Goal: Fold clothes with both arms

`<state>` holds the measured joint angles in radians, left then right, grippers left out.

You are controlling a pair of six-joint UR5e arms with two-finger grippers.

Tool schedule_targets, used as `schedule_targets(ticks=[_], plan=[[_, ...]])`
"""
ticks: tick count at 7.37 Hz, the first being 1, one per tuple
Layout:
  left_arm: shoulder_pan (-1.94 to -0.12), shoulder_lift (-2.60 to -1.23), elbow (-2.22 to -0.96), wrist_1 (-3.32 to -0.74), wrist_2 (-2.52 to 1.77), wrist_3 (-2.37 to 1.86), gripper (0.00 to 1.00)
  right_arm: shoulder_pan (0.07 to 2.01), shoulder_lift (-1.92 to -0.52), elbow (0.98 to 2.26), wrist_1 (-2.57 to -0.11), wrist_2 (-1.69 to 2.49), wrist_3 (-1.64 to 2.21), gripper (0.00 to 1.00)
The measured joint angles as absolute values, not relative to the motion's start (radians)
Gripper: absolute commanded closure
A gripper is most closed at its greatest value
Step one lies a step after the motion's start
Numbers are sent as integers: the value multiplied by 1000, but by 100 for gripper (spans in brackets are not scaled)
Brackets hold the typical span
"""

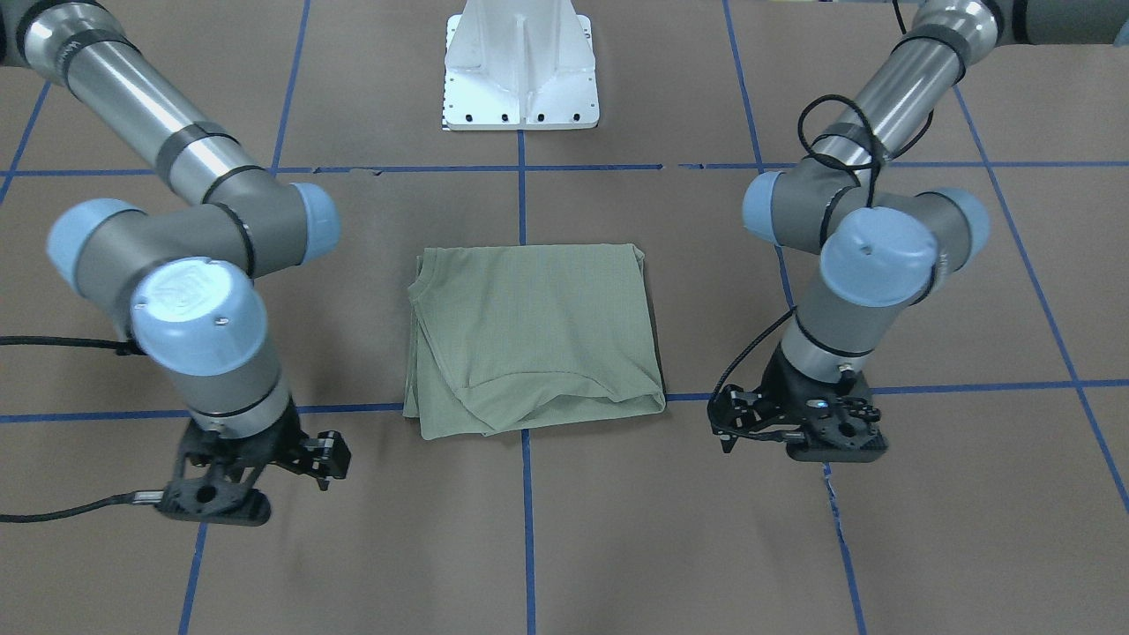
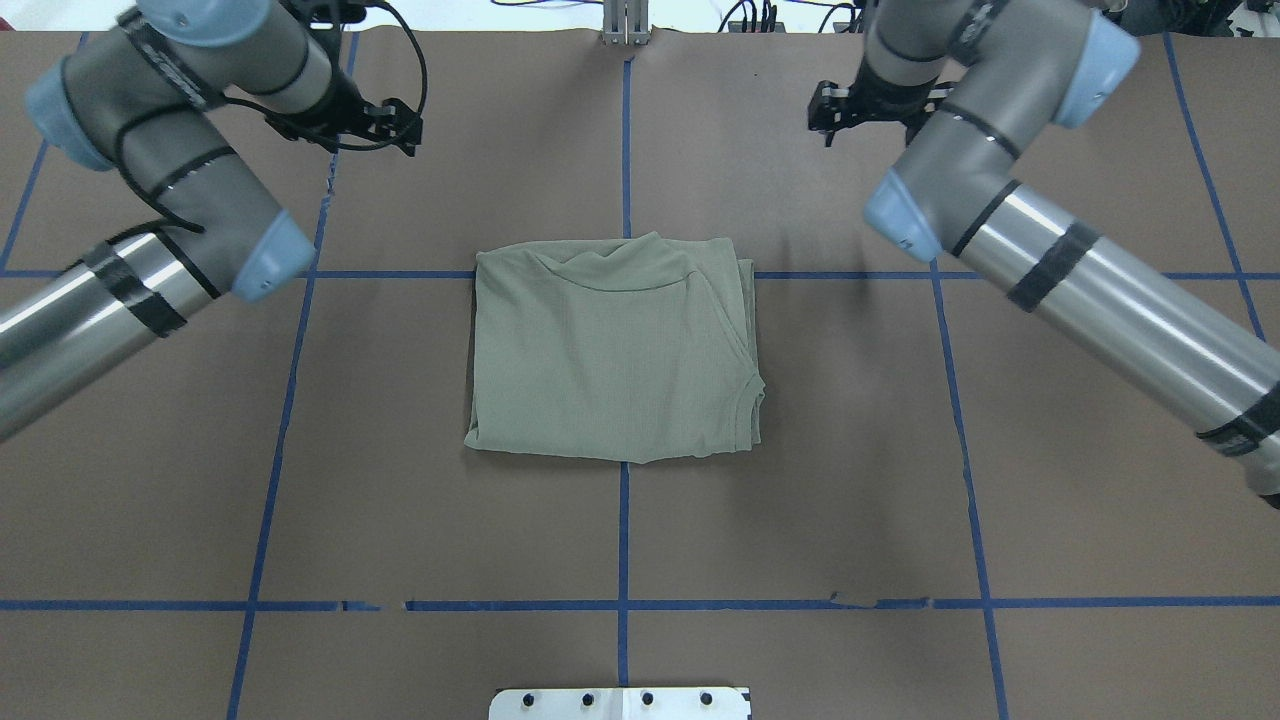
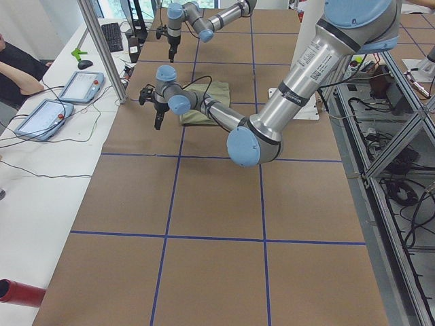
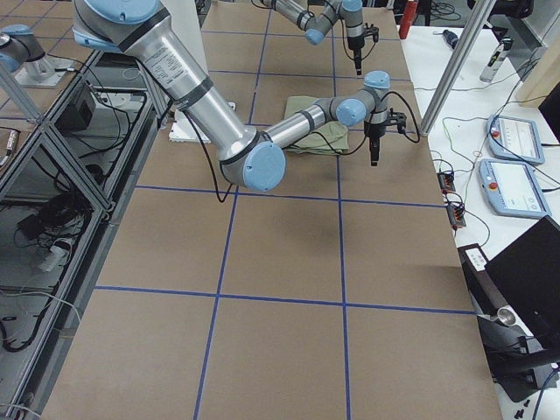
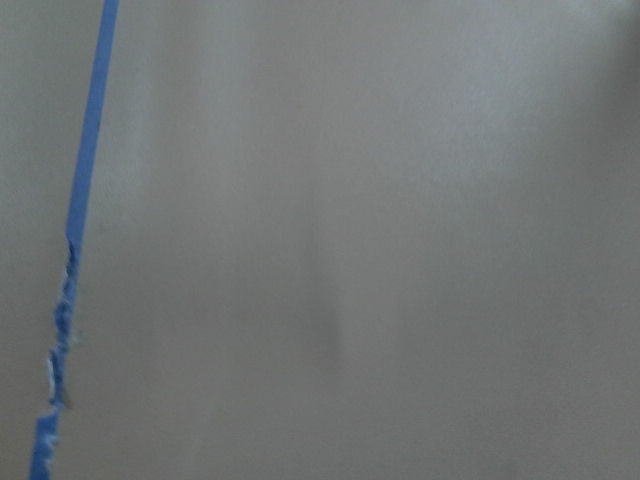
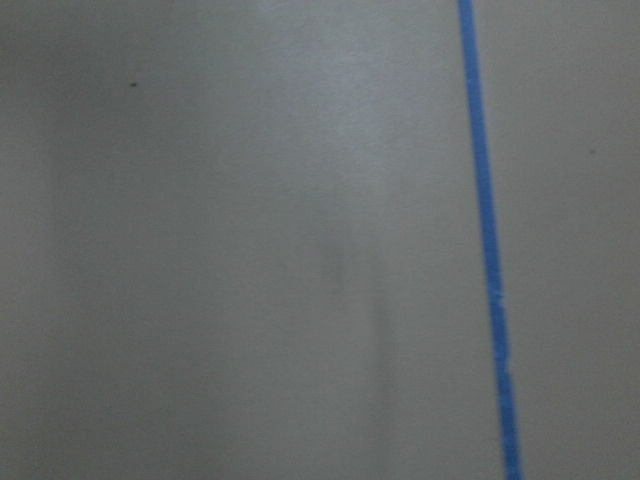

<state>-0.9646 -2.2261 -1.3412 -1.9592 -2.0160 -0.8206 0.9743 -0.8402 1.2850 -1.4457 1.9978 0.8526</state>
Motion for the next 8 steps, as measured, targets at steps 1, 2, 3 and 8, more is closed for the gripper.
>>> schedule_targets(ticks=[1, 2, 3, 8], plan=[[-1036, -2186, -1402, -1892, -2056, -666, 0, 1052, -916, 1347, -1467, 2076, 724, 0], [-1114, -2147, -1464, -1810, -2076, -485, 0, 1132, -984, 1412, -1516, 2135, 582, 0], [-1190, -2104, -1514, -1742, -2088, -317, 0, 1202, -1041, 1482, -1599, 2167, 435, 0], [-1564, -1816, -1577, -1660, -2268, 205, 0, 1499, -1472, 1748, -1786, 2325, -104, 0]])
